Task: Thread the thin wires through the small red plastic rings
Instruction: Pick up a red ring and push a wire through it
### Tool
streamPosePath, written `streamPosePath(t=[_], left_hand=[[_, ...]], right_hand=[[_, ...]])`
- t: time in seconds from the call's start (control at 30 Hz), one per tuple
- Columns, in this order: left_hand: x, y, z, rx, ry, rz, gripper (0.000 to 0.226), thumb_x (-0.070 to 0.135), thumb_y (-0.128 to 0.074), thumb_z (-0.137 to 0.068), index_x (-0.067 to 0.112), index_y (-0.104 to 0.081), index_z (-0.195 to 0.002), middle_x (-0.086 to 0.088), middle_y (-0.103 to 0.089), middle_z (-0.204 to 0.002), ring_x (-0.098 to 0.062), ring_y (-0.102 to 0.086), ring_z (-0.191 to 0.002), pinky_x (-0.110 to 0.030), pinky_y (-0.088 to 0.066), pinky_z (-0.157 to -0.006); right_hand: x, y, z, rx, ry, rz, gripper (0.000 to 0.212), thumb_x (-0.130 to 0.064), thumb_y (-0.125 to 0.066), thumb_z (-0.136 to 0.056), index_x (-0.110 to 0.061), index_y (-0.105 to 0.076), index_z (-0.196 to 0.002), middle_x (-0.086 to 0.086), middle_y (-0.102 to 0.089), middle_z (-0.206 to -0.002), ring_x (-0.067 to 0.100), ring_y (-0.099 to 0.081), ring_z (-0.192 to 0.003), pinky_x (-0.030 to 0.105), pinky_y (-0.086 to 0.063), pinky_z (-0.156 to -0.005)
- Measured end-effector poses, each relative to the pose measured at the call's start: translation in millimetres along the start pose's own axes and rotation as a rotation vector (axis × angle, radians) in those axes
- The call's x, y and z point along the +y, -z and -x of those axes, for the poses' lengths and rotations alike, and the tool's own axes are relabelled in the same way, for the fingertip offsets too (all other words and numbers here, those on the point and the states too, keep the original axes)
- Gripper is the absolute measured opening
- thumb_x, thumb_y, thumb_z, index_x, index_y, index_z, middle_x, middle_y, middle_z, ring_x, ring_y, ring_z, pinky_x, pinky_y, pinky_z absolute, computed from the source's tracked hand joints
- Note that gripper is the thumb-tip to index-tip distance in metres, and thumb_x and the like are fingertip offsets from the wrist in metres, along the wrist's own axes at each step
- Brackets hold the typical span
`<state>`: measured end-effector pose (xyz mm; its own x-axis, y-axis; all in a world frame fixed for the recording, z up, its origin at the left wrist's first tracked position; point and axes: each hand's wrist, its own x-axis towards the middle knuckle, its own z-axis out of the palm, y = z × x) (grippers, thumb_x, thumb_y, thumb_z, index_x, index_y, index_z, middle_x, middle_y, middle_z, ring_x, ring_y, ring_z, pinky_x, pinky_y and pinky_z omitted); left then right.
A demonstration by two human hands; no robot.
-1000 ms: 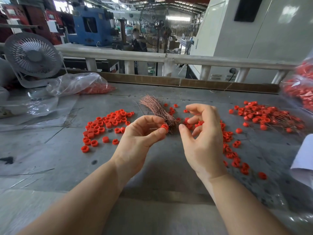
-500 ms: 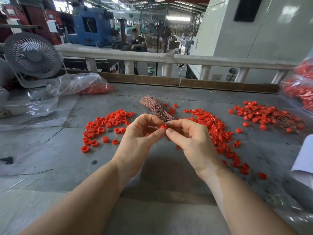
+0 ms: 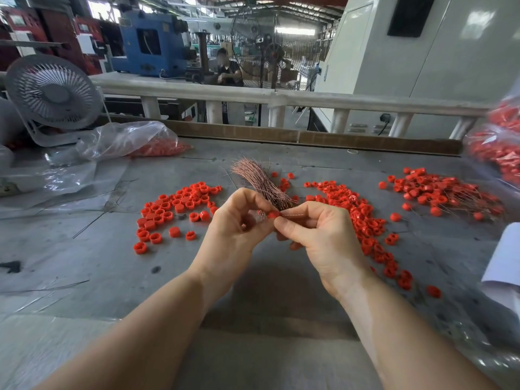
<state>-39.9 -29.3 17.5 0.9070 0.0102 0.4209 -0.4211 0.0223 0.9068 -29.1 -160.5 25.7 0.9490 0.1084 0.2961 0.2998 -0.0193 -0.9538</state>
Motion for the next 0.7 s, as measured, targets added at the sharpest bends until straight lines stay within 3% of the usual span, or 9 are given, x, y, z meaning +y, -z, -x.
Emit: streamPosePath(t=[0.2, 0.33, 0.7], left_hand=[[-3.1, 0.8, 0.1, -0.002, -0.024, -0.041, 0.026, -0.007, -0.060, -0.082, 0.017, -0.051, -0.084, -0.023, -0.058, -0.090, -0.024, -0.038, -0.067, -0.030, -0.037, -0.063], [-3.9, 1.2, -1.5, 0.003, 0.067, 0.132, 0.023, -0.007, -0.057, -0.083, 0.015, -0.050, -0.084, 0.003, -0.064, -0.078, -0.016, -0.046, -0.067, -0.015, -0.041, -0.059], [-2.3, 3.2, -2.6, -0.042, 0.185, 0.287, 0.024, -0.004, -0.051, -0.086, 0.019, -0.046, -0.083, 0.008, -0.062, -0.074, -0.002, -0.056, -0.064, -0.018, -0.038, -0.058]], right_hand=[[-0.1, -0.9, 0.0, 0.007, -0.022, -0.019, 0.016, -0.002, -0.071, -0.076, -0.015, -0.066, -0.068, -0.002, -0.066, -0.054, 0.008, -0.061, -0.052, 0.015, -0.042, -0.046], [-0.9, 1.9, -0.6, -0.021, -0.051, -0.084, 0.015, -0.004, -0.064, -0.083, -0.013, -0.068, -0.073, 0.001, -0.069, -0.062, 0.009, -0.063, -0.056, 0.015, -0.042, -0.047], [0.8, 2.4, -1.0, -0.015, -0.026, -0.028, 0.018, -0.003, -0.065, -0.083, -0.019, -0.068, -0.075, 0.000, -0.071, -0.067, 0.009, -0.065, -0.059, 0.015, -0.041, -0.046]])
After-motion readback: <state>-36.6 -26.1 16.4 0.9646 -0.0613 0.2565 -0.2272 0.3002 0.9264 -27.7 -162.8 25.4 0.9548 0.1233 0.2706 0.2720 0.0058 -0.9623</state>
